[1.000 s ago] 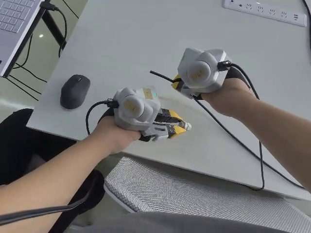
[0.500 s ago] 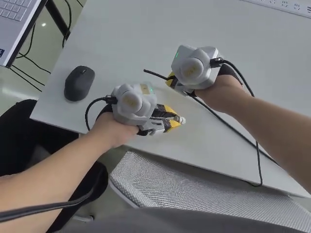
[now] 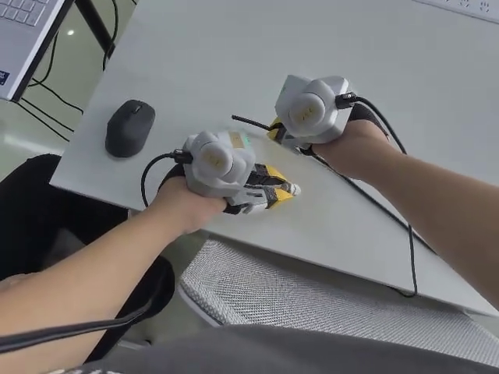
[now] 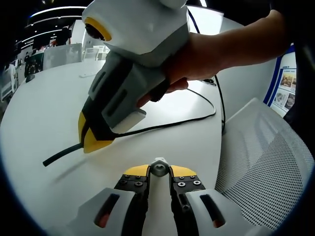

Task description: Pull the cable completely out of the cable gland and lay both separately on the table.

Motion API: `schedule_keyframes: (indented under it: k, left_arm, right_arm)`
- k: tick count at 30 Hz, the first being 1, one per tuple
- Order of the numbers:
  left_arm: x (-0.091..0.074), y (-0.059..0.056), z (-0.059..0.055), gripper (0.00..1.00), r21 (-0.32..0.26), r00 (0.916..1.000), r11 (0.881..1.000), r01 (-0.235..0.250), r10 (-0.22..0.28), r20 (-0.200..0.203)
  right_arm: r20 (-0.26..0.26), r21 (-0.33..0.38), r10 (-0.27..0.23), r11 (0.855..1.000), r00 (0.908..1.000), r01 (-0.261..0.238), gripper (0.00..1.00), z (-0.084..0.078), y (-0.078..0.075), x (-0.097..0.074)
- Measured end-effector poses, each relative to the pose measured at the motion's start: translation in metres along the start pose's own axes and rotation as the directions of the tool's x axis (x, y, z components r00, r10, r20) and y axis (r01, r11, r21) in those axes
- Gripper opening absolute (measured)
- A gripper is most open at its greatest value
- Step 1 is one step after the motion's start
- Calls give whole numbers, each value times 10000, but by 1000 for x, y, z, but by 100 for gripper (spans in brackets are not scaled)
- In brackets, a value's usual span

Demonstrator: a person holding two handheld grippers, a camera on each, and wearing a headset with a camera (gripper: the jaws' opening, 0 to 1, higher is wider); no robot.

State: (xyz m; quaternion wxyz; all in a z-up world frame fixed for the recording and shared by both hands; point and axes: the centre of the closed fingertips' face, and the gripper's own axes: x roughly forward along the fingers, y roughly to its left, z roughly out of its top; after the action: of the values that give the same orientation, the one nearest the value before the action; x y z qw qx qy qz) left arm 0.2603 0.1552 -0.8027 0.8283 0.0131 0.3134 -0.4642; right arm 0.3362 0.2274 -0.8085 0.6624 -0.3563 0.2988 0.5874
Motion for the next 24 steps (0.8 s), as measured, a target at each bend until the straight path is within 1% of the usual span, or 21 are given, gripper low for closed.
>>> schedule_keyframes:
  k: [4,7,8,10,14,18,24]
  left_arm:
    - [1,0,-4,16,9,9999,10000,-41,41,-95]
    - [0,-1,-6,16,-57,9998,10000,-40,39,-170]
    - [0,-2,-6,16,105,9998,9999,-51,54,-200]
    - [0,-2,-7,16,74,9997,10000,-48,50,-252]
    - [-1,-2,-8,16,191,9994,9998,-86,93,-348]
    - [-3,-4,-6,16,306,9991,9995,-111,123,-396]
    - [-5,-6,-4,16,295,9990,9994,-170,181,-397]
  right_arm:
    - [-60,-99,29,9999,10000,-29,0,-3,0,1]
    - [-88,13,55,10000,9999,-55,0,-4,0,2]
    - [-86,34,62,10000,9999,-61,0,-5,0,2]
    - [-158,-27,89,10000,9998,-90,0,-7,2,3]
    - [-198,-15,86,10000,9998,-87,0,-9,1,4]
    - [-192,47,96,9999,9998,-95,0,-9,0,5]
    - [-203,213,153,9997,9997,-149,0,-10,-1,5]
